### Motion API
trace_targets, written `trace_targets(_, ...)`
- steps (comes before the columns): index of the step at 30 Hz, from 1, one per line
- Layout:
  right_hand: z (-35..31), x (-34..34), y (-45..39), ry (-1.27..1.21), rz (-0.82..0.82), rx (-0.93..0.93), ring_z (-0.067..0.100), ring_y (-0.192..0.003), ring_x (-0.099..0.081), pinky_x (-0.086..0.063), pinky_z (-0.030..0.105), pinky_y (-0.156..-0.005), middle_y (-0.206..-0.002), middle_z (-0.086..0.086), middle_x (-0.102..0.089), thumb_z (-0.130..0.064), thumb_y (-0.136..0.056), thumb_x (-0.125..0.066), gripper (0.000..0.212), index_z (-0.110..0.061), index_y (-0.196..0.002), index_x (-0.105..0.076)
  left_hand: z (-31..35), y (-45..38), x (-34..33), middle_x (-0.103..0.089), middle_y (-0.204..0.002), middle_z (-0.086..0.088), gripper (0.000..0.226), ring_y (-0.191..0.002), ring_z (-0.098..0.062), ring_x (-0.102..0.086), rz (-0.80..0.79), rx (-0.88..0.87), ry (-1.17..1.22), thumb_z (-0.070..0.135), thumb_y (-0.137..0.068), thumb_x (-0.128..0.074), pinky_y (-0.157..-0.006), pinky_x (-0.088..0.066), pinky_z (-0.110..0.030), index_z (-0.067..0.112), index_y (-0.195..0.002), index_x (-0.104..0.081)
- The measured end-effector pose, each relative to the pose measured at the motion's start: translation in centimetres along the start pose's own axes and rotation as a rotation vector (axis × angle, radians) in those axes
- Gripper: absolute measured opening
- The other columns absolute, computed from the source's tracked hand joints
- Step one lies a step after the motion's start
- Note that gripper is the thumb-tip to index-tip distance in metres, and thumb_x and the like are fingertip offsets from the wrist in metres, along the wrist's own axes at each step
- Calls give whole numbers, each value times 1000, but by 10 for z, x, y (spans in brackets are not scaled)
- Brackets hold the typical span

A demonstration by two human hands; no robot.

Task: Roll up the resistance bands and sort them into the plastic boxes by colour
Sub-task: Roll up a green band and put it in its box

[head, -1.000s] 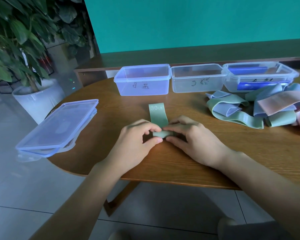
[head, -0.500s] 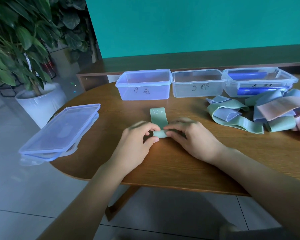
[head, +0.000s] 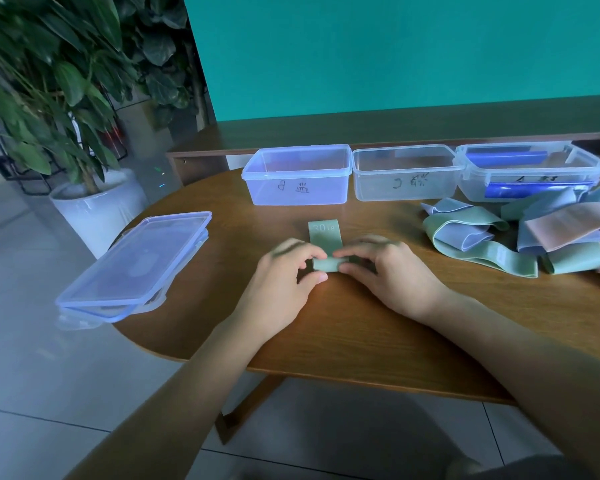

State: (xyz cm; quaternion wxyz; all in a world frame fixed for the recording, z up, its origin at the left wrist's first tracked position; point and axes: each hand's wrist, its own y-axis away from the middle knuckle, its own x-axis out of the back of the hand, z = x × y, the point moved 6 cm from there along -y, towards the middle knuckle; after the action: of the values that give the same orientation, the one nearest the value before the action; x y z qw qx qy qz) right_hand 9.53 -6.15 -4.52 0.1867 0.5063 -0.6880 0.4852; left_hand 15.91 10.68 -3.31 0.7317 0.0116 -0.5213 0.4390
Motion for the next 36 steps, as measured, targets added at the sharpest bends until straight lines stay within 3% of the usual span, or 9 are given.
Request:
trace_targets(6, -2, 2, -3, 35, 10, 6, 9, -99, -60, -54, 38, -87, -119, -12, -62, -30, -98, -64, 23, -29, -121, -69, -5, -9, -3, -64, -111, 13, 21, -89, 1, -53, 7, -17, -2, 23, -95, -67, -76, -37, -3, 24, -116, -70)
trace_targets(11, 6, 0, -10, 16, 12, -36, 11, -102, -61, -53, 42, -88, -117, -11, -65, -36, -101, -58, 24, -31, -121, -70, -6, -13, -5, -61, -120, 10, 32, -101, -6, -55, 2, -22, -18, 28, -96, -65, -88, -46, -22, 24, -128, -65)
trace_targets(15, 8, -1, -16, 33, -6, -51, 14, -107, -61, -54, 46, -87, -119, -13, -64, -46, -101, -47, 33, -33, -121, -69, -4, -16, -5, -61, -116, 15, 31, -100, -4, -53, 8, -63, -6, 27, -92, -71, -84, -44, -21, 28, -122, -65)
trace_targets(22, 11, 2, -22, 31, -14, -22, 8, -103, -59, -54, 35, -88, -122, -13, -60, -38, -97, -62, 32, -29, -127, -67, -10, -27, -9, -65, -117, 8, 27, -106, -10, -56, 18, -36, -23, 27, -98, -63, -93, -46, -26, 23, -124, -68)
trace_targets(27, 16, -1, -26, 59, -26, -39, 6, -93, -55, -54, 36, -86, -127, -11, -61, -35, -95, -67, 32, -33, -127, -66, -13, -33, -10, -64, -122, 5, 30, -115, -12, -54, 32, -34, -59, 27, -100, -59, -98, -43, -24, 22, -128, -67)
trace_targets(32, 17, -1, -30, 72, -30, -60, 15, -110, -60, -54, 39, -90, -130, -7, -62, -38, -100, -59, 31, -31, -130, -66, -13, -36, -7, -61, -116, 7, 28, -107, -11, -56, 76, -48, -51, 30, -94, -68, -92, -52, -30, 24, -121, -69)
trace_targets(36, 17, -1, -33, 111, -24, -55, 7, -89, -53, -52, 34, -82, -128, -9, -56, -38, -100, -59, 34, -31, -133, -61, -17, -40, -8, -63, -114, 9, 23, -104, -10, -56, 84, -35, -48, 31, -95, -67, -90, -52, -32, 26, -117, -71)
